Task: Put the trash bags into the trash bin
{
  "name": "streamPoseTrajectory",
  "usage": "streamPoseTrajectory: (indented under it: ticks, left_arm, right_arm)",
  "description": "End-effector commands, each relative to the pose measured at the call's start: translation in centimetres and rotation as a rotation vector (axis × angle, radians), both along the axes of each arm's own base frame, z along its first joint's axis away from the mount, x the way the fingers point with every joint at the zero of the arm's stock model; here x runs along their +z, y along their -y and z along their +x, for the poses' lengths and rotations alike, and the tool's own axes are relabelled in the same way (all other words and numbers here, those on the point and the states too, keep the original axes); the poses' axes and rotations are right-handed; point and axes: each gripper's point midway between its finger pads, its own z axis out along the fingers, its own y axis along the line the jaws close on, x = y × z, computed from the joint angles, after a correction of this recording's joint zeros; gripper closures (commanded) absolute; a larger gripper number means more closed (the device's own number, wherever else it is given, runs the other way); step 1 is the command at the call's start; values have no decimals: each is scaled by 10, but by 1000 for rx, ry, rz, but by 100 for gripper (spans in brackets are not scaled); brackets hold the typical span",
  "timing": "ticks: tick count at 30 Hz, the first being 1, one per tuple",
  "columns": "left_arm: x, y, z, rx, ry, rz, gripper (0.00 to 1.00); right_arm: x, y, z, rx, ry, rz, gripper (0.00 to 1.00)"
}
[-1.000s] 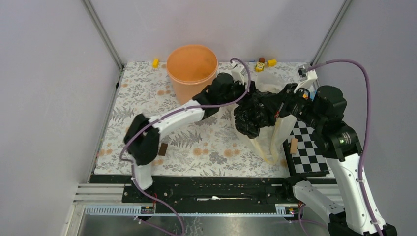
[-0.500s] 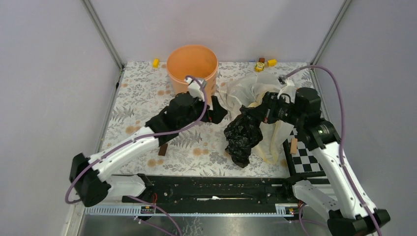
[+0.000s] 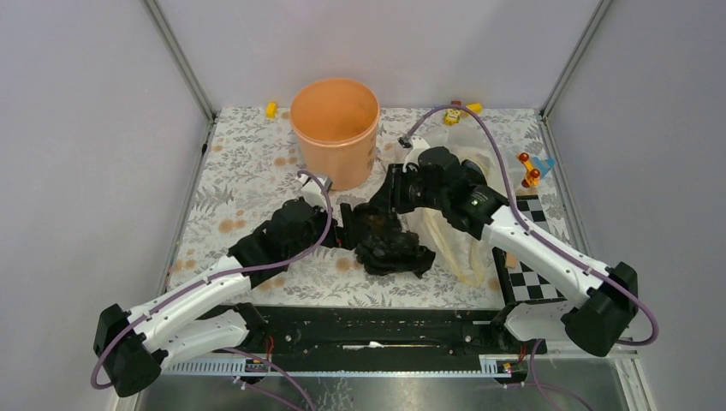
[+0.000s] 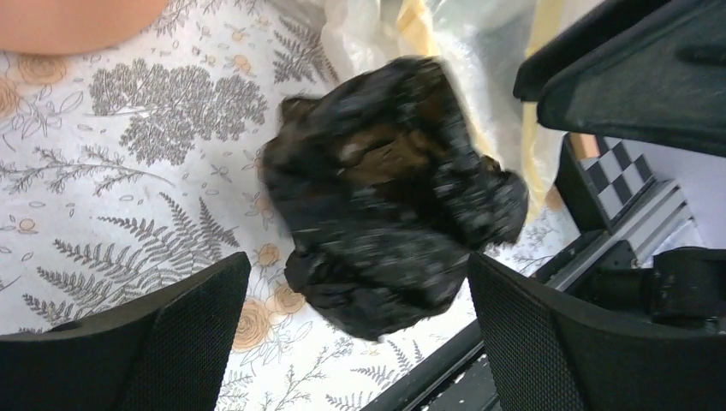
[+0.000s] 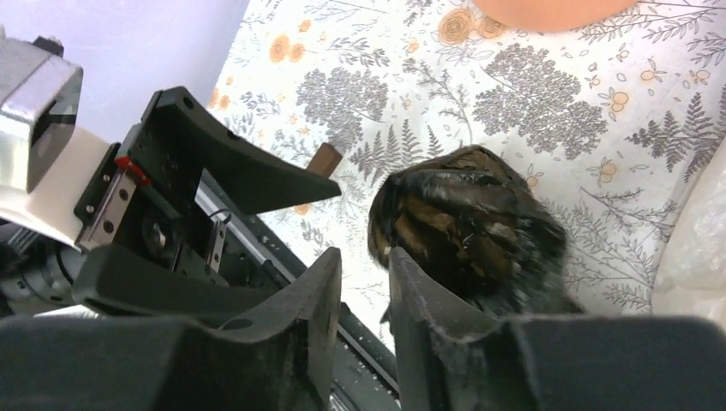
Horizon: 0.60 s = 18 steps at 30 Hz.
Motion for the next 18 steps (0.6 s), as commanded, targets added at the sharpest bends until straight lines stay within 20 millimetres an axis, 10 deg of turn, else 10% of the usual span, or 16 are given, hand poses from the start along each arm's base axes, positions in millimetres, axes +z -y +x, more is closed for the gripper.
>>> streamPoseTrajectory:
  ticks: [1, 7, 18]
  left_arm:
    - [-9, 4, 8, 10, 9, 9, 1]
    - [-18, -5, 26, 126, -8, 56, 2]
    - [-38, -21, 31, 228, -77, -27, 13]
  right_arm:
    - [21, -13, 18, -29, 70, 38, 57]
    - [-11, 6, 21, -54, 97, -91, 26]
    - [-88, 28, -24, 124, 47, -222, 23]
